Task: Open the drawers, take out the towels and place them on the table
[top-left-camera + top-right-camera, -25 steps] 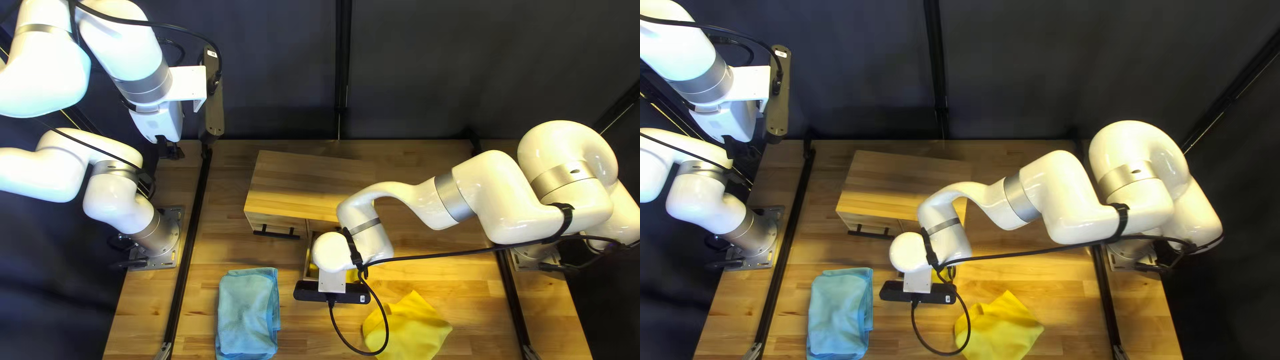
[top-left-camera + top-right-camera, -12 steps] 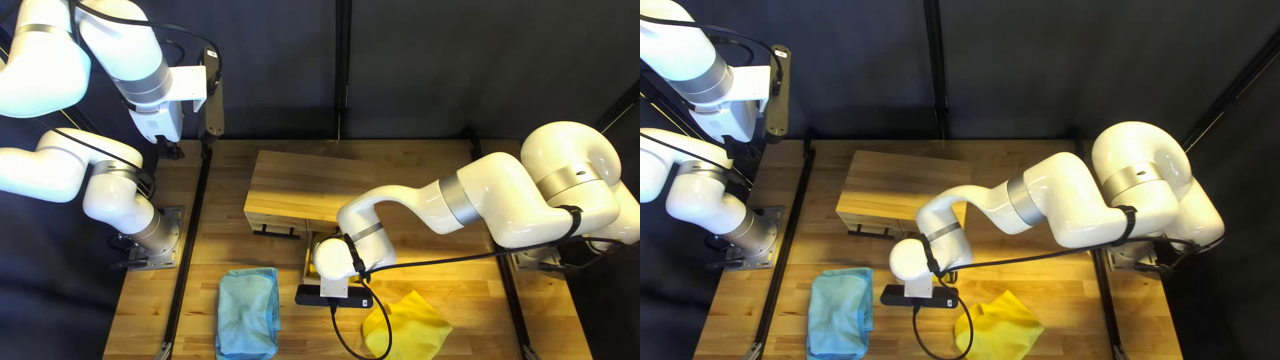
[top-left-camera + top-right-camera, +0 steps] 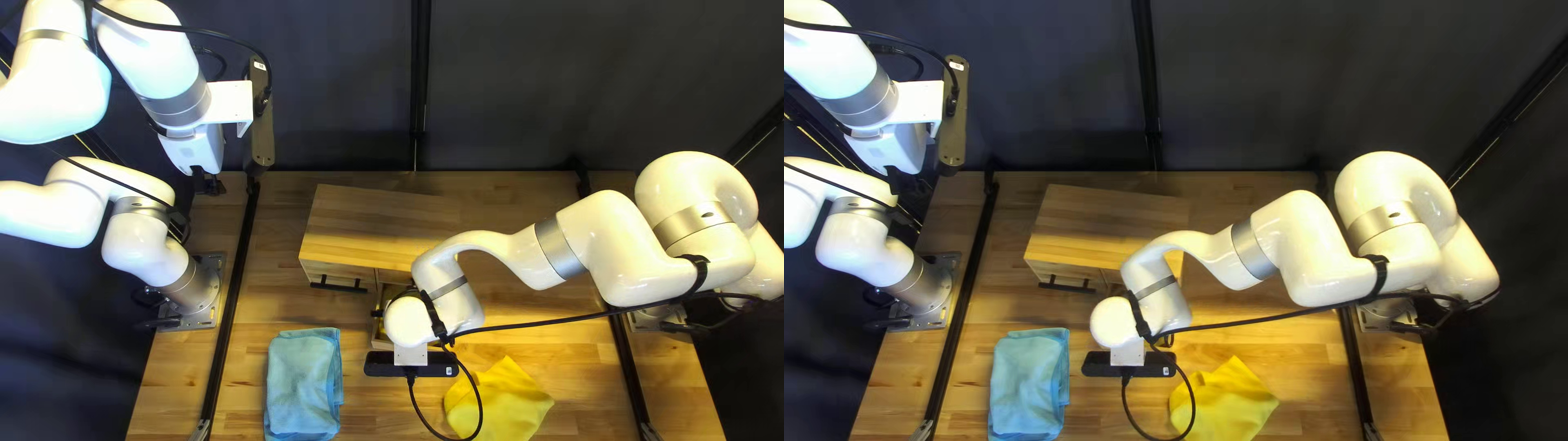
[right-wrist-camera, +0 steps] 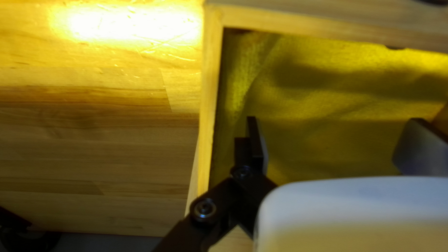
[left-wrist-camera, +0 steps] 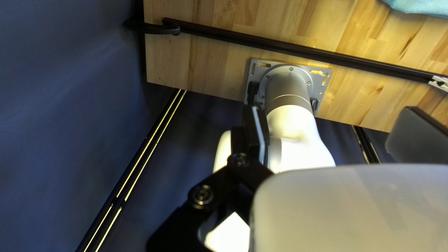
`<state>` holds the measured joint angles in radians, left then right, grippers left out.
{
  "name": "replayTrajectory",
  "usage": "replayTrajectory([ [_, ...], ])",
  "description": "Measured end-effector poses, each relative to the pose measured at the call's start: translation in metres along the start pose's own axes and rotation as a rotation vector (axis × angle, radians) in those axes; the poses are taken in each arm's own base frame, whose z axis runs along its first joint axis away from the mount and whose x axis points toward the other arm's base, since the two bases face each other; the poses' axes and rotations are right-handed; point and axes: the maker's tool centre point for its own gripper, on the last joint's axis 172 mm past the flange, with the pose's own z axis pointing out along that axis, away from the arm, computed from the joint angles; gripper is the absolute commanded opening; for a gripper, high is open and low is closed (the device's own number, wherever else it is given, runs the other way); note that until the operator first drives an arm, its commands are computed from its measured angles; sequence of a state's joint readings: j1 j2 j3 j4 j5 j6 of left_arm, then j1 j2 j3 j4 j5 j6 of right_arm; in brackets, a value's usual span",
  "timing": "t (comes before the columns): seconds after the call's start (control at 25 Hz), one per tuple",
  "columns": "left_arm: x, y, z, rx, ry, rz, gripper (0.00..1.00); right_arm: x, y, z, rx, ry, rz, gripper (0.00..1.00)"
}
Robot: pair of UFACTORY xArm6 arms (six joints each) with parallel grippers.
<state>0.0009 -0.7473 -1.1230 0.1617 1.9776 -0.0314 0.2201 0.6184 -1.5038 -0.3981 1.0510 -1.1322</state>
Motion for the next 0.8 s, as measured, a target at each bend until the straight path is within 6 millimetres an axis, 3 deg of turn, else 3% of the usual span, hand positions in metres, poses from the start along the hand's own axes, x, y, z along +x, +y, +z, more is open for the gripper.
replayTrajectory([
  [0.24,0.0,0.0,0.0,0.0,0.0,0.0,1.0,0.0,0.0,0.005,0.005,-0.01,-0.001,0.97],
  [0.28,0.0,0.0,0.0,0.0,0.0,0.0,1.0,0.0,0.0,0.005,0.006,-0.012,-0.001,0.65],
  [0.32,0.0,0.0,0.0,0.0,0.0,0.0,1.0,0.0,0.0,0.006,0.008,-0.014,0.0,0.0],
  [0.56,0.0,0.0,0.0,0.0,0.0,0.0,1.0,0.002,-0.003,0.014,0.023,-0.037,-0.003,0.0],
  [0.8,0.0,0.0,0.0,0.0,0.0,0.0,1.0,0.0,-0.002,0.009,0.017,-0.046,-0.009,0.0],
])
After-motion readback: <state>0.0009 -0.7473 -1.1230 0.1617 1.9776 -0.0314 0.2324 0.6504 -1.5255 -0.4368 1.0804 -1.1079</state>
